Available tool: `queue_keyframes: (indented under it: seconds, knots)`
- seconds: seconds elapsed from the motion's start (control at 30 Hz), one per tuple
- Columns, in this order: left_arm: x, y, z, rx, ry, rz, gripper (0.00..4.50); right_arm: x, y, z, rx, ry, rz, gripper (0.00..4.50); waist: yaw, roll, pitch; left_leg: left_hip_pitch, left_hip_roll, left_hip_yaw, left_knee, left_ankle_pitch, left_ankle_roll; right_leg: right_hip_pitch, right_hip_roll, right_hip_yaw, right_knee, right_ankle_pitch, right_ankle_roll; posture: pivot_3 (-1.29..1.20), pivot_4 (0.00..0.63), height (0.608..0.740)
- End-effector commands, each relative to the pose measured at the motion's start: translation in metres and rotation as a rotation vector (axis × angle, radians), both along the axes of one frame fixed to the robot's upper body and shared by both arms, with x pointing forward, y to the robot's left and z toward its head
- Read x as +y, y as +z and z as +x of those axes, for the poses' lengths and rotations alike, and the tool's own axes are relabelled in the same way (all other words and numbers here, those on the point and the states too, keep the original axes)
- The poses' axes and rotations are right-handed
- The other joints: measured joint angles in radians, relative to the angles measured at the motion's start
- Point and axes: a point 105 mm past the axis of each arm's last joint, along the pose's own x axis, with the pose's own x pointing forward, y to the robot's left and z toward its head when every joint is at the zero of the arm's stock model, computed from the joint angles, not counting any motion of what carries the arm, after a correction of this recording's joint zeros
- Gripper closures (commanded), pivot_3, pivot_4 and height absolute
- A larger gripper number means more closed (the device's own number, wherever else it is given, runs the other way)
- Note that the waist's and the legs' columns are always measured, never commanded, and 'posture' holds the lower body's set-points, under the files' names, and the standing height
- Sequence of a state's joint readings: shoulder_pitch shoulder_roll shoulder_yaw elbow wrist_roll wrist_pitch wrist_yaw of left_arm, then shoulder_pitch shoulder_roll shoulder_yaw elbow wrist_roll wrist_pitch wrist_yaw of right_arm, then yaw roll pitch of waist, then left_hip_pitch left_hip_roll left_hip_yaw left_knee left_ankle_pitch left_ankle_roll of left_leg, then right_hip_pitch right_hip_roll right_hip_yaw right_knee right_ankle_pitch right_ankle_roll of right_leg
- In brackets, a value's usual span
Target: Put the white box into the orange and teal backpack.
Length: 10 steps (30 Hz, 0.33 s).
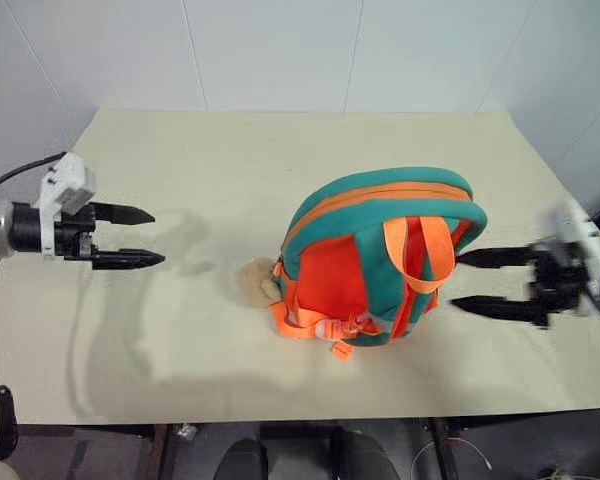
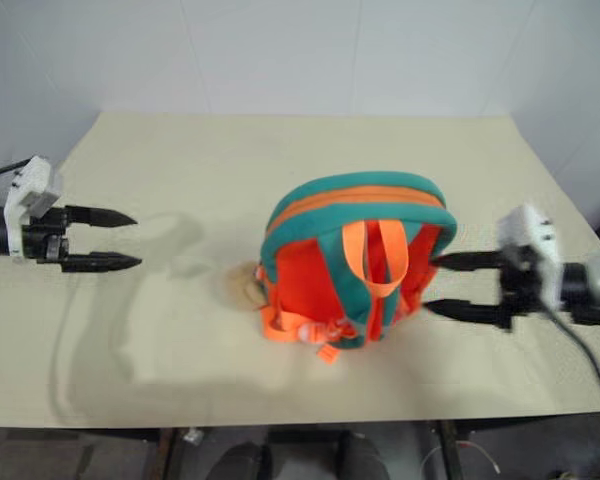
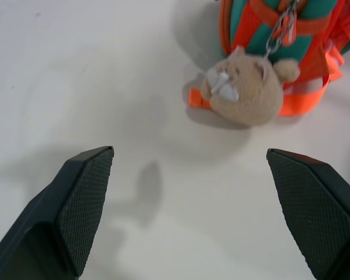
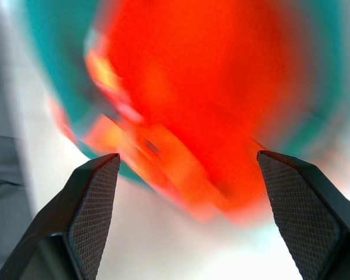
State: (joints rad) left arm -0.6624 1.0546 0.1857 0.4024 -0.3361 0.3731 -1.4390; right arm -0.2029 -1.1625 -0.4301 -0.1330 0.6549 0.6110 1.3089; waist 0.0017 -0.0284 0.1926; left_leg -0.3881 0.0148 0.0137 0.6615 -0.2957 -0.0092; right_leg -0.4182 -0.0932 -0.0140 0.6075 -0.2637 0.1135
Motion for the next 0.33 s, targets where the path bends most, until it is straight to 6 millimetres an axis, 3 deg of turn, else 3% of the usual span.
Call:
queue_keyframes:
  seconds: [0.03, 0.13, 0.33]
  knots:
    - [0.000, 0.023, -0.006, -0.174, -0.048, -0.084, 0.01, -0.022, 0.026, -0.008, -0.113, -0.032, 0.007, 0.03, 0.000, 0.000, 0.000, 0.000, 0.000, 0.000, 0.000, 0.000, 0.000, 0.000, 0.000, 0.000, 0.000, 0.000, 0.000, 0.00, 0.150, 0.740]
    - [-0.010, 0.031, -0.022, -0.225, -0.192, -0.266, 0.01, -0.033, 0.028, -0.009, -0.146, -0.054, 0.046, 0.03, -0.002, 0.000, 0.000, 0.002, 0.000, 0.000, 0.001, 0.000, 0.000, 0.002, -0.001, 0.000, -0.001, 0.000, 0.001, 0.00, 0.150, 0.740]
    - [-0.011, 0.027, -0.032, -0.231, -0.249, -0.277, 0.01, -0.031, 0.034, -0.008, -0.236, -0.043, 0.113, 0.03, -0.007, 0.000, 0.000, 0.005, 0.001, 0.001, 0.001, 0.000, 0.000, 0.003, 0.000, 0.001, -0.001, 0.001, 0.001, 0.00, 0.150, 0.740]
